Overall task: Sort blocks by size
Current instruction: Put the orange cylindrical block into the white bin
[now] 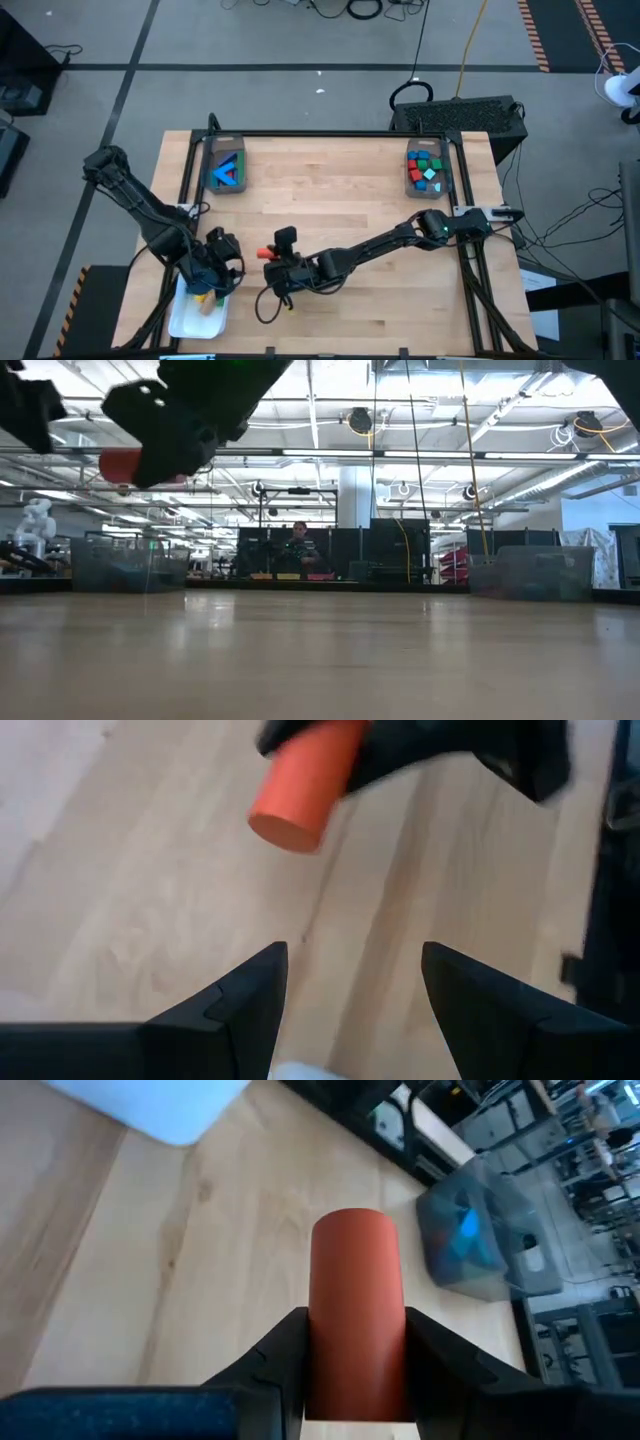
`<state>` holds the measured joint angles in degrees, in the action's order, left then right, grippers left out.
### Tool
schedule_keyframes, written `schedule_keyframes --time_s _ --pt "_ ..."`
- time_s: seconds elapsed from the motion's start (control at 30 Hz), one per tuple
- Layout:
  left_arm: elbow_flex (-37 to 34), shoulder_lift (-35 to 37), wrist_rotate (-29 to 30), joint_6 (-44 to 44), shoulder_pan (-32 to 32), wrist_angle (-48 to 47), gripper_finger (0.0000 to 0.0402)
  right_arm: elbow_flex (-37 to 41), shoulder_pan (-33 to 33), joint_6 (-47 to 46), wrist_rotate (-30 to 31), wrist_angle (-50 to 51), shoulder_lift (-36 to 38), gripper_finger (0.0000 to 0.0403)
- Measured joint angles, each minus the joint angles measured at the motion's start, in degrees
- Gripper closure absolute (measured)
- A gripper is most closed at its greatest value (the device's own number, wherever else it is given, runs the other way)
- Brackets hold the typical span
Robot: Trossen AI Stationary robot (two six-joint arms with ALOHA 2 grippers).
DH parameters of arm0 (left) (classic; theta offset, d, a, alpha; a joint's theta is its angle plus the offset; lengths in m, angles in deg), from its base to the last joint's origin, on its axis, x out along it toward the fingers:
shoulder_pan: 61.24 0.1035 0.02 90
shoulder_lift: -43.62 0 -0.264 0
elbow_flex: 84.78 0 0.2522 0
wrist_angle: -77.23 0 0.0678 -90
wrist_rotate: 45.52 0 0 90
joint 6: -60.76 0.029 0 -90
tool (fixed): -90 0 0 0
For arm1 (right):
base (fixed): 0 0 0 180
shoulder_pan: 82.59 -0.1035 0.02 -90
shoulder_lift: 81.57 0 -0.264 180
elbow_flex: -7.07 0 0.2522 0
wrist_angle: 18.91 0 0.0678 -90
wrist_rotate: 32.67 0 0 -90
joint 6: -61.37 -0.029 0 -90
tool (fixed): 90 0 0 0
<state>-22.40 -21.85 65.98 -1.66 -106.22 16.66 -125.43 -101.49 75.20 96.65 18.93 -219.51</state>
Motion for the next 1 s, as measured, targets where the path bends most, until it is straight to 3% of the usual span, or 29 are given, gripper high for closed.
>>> schedule_keyframes --time_s 0.5,0.8,1.0 --pt "-0.02 0.02 0.73 8.98 8.40 4.69 0.0169 -0.02 -1.16 6.35 5.91 -2.49 0.69 0.0285" --pt "-0.02 0.02 -5.08 13.84 13.66 7.99 0.0169 -0.02 -2.12 8.63 6.39 -2.93 0.69 0.0284" --pt "-0.02 0.02 -7.60 17.30 15.44 9.78 0.0169 -0.02 -2.90 11.40 9.79 -4.35 0.82 0.0284"
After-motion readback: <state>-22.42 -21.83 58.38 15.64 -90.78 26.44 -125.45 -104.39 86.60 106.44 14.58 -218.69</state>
